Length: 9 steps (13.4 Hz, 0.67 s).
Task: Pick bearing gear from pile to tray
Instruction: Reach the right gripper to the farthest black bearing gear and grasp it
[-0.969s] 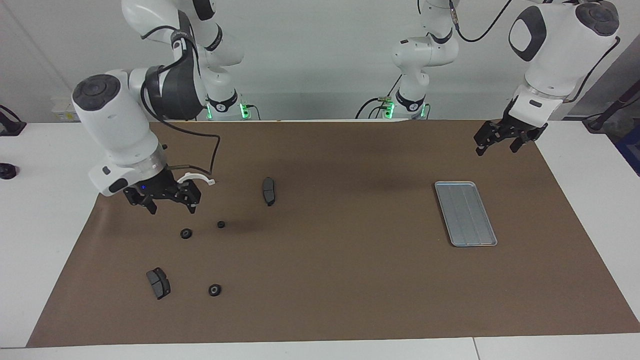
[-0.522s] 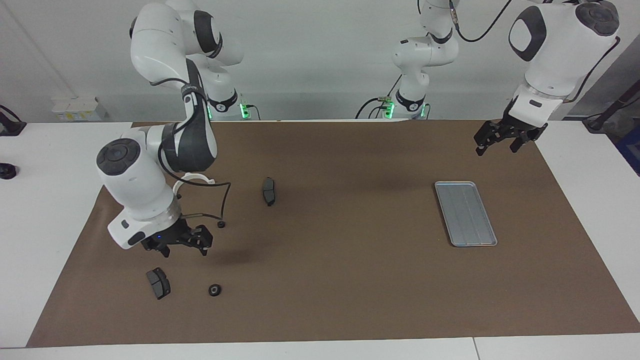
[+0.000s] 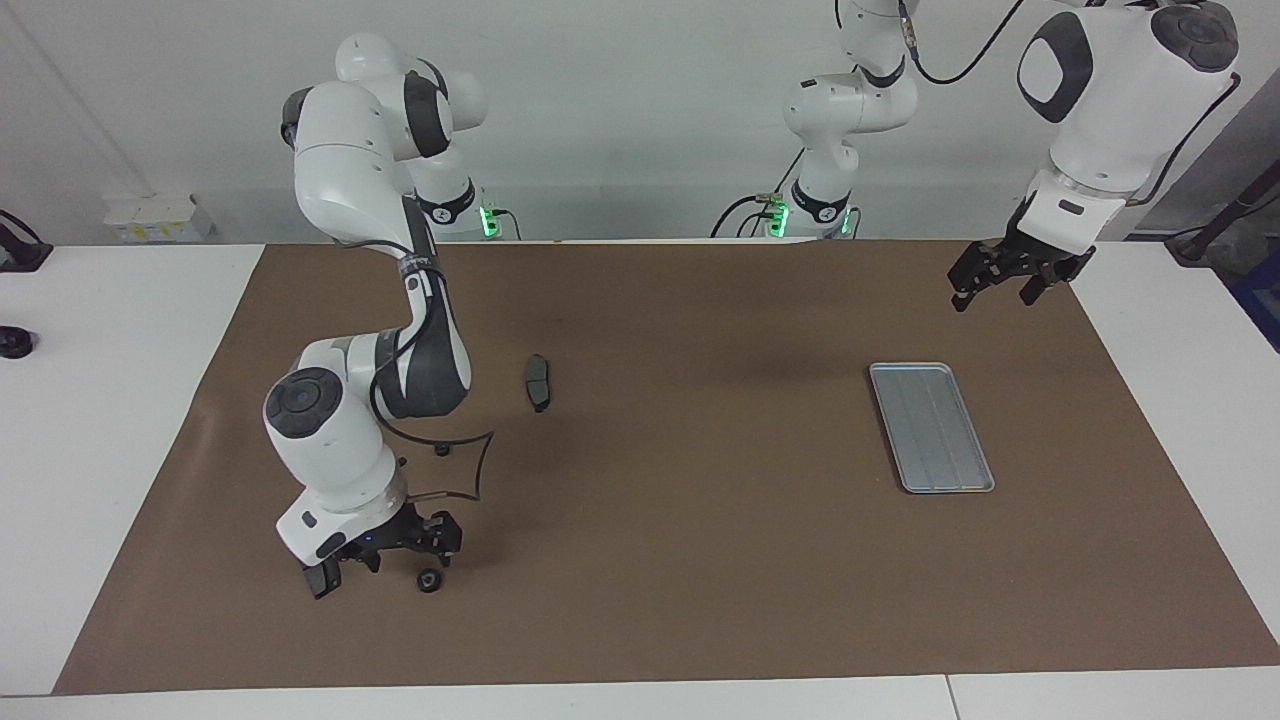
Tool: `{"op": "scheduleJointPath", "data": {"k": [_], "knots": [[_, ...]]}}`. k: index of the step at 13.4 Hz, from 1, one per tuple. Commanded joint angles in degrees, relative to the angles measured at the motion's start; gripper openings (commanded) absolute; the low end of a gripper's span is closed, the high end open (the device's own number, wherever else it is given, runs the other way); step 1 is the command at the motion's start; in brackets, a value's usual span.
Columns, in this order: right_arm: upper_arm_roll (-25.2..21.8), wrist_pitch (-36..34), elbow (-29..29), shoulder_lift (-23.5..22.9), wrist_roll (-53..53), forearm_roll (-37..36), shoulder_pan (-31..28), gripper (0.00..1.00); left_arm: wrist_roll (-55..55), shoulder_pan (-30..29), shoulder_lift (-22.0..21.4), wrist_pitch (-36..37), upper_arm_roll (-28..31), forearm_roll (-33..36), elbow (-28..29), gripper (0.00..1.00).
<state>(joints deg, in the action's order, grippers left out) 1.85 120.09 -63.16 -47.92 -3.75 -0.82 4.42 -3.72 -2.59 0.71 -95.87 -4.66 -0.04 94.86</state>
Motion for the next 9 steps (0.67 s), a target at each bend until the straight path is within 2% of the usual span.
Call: {"op": "scheduleJointPath", "data": {"k": [1, 5, 9], "knots": [[0.62, 1.29, 1.73, -2.26, -0.65, -1.37, -0.11, 1.00, 0.38, -0.84, -1.86, -0.55, -0.35, -0.84, 2.18, 1.00], [0.62, 2.87, 1.73, -3.59, -0.73, -1.81, -0.29, 1.00, 0.38, -0.75, -1.86, -0.55, -0.35, -0.84, 2.18, 1.00], [0.62, 3.40, 0.94, -3.59, -0.91, -1.64, -0.55, 0.91, 0.38, -0.75, -1.86, -0.55, -0.35, -0.84, 2.18, 1.00]]}}
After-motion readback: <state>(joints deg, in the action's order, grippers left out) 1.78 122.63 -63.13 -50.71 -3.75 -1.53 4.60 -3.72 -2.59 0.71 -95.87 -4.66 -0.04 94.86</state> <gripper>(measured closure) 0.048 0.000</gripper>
